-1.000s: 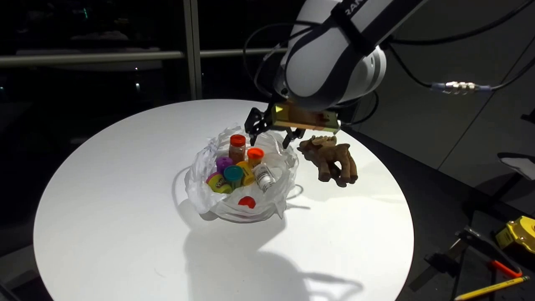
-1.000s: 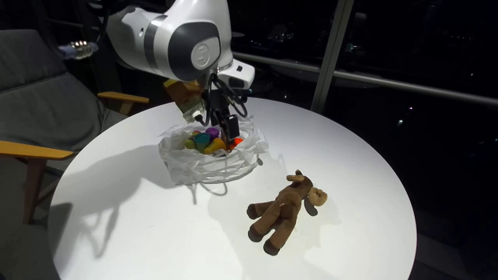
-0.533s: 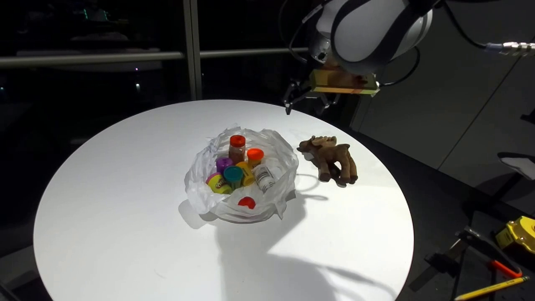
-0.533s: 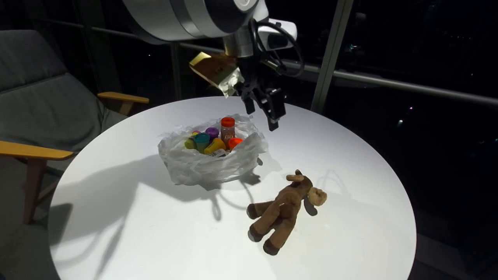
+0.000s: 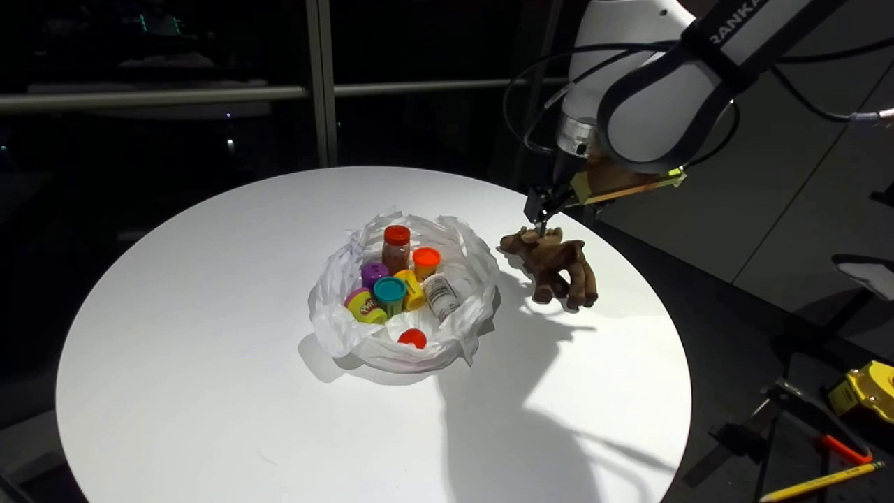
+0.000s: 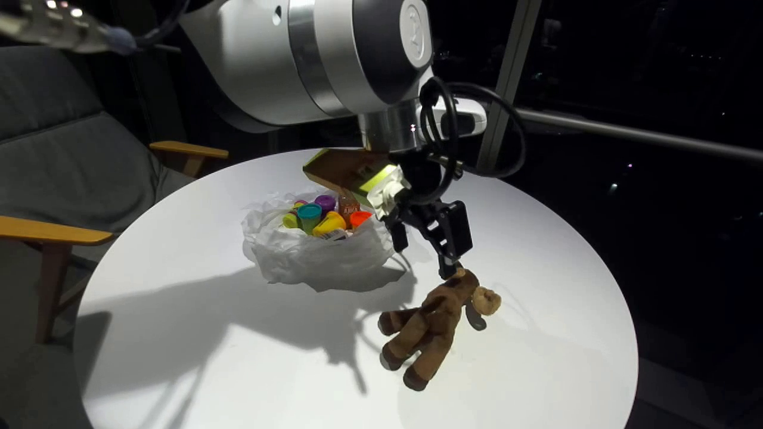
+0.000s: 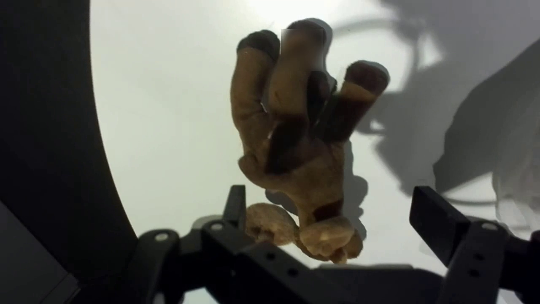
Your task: Put the objects on the table into the plastic bag.
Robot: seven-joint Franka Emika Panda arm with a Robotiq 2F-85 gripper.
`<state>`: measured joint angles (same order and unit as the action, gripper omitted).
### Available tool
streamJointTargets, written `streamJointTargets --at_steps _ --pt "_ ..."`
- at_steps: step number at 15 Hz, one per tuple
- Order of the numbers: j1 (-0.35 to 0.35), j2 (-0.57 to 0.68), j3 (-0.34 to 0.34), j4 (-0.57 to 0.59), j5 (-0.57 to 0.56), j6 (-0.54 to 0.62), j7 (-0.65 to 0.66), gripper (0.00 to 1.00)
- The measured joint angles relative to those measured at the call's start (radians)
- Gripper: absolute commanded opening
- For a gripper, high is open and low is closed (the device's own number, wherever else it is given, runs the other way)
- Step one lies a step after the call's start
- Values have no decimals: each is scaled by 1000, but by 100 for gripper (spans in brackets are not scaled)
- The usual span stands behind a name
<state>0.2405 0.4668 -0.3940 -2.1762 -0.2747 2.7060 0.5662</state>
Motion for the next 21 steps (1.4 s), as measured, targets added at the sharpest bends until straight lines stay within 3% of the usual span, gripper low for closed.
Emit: streamJointTargets --at_steps 6,7,9,16,18,21 --pt "-27 64 -6 4 -59 -52 -10 97" --pt "-34 78 -2 9 -59 -56 -15 74" --pt "-49 108 7 26 -58 -57 -26 70" --pt "-65 159 11 102 -49 -31 -30 15" --pt "-70 157 11 101 -36 -14 -30 9" --pt "-65 122 -1 86 -25 5 -26 11"
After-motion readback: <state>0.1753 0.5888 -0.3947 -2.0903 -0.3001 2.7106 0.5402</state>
